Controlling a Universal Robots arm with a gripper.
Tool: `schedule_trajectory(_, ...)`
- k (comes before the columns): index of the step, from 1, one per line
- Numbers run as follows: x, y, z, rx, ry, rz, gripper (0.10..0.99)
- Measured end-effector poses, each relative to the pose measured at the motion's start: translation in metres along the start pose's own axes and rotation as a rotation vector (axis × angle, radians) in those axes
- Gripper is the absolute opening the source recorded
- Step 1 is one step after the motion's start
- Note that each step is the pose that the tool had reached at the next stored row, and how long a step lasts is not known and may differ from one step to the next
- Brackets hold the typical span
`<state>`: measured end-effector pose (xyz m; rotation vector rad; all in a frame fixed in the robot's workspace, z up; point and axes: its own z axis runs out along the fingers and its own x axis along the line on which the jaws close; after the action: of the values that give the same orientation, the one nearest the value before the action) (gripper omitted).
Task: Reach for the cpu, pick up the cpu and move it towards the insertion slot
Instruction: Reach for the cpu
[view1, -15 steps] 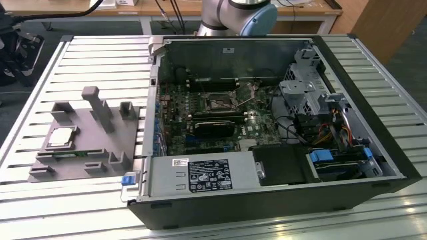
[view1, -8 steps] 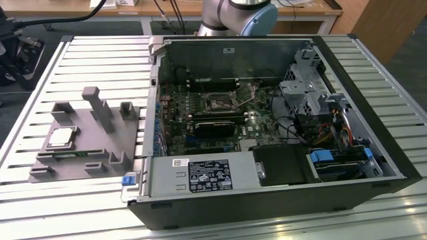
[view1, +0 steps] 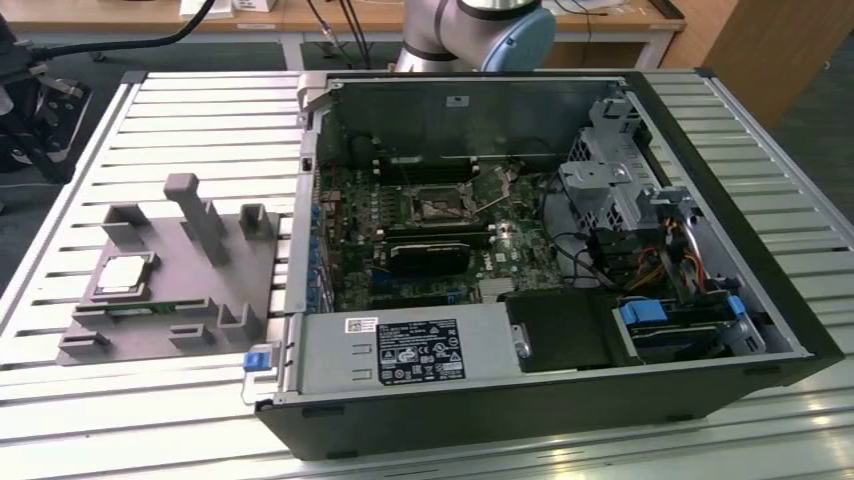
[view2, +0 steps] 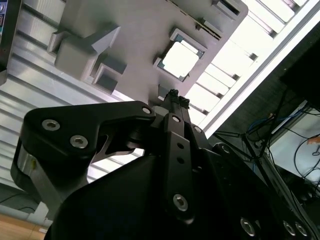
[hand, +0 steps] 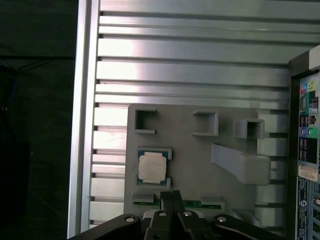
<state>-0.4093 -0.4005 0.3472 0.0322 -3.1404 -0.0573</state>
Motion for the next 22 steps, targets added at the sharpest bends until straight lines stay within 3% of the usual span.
schedule_trajectory(22,0.0001,-0.0049,0.0044,0.0,-0.0001,0.0,0.106)
